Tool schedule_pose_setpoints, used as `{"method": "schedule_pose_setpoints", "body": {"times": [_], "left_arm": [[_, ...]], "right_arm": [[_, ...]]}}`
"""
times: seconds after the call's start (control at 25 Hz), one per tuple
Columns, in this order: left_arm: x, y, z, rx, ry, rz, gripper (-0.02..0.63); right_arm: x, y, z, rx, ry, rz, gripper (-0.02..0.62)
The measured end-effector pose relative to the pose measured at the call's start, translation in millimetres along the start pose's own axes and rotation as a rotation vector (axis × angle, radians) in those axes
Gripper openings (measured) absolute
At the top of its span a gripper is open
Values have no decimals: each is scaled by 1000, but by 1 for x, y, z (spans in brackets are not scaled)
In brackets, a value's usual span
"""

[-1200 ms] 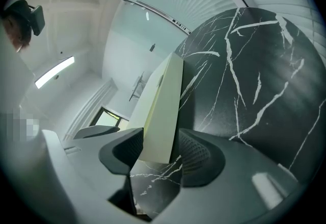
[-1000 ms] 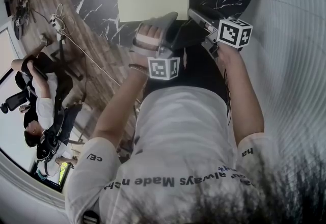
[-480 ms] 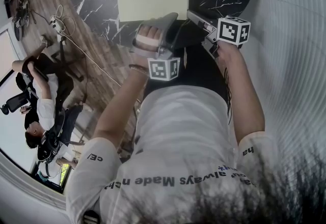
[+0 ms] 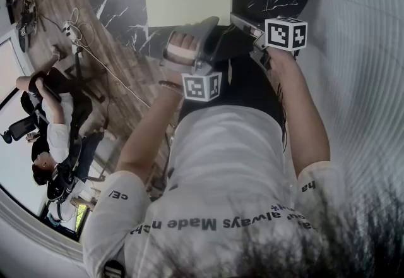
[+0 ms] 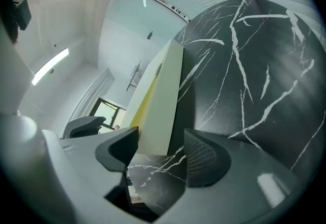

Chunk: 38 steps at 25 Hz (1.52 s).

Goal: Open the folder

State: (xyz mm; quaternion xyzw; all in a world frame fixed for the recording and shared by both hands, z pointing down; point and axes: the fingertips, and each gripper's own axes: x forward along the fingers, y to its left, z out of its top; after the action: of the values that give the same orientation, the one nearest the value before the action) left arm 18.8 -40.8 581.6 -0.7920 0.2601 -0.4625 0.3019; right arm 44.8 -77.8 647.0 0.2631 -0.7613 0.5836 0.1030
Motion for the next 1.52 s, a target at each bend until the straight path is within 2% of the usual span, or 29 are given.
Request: {"method": "schedule_pose_setpoints", "body": {"times": [0.36, 0.88, 0.92, 0.96, 1.0, 1.32, 1.52], "left_arm": [[-4, 6, 3, 4, 0, 23, 198], [-14, 18, 4, -35, 9, 94, 195], [-16, 22, 5, -39, 7, 111, 191], [-18, 27, 4, -46, 5, 131, 135], [-19, 33, 3, -56, 7, 150, 117], [-25, 47, -2, -64, 12, 172, 146], [-39, 62, -3, -89, 19, 221, 147]], "right_arm": [[0, 0, 1, -15, 31, -22, 284], [-1, 3, 1, -37, 78, -48, 285], [-1, 4, 1, -38, 81, -50, 285], [-1, 4, 1, -40, 84, -51, 287], [0, 5, 1, -41, 86, -52, 287], [0, 6, 1, -49, 101, -65, 291], [0, 7, 1, -57, 117, -74, 295]]}}
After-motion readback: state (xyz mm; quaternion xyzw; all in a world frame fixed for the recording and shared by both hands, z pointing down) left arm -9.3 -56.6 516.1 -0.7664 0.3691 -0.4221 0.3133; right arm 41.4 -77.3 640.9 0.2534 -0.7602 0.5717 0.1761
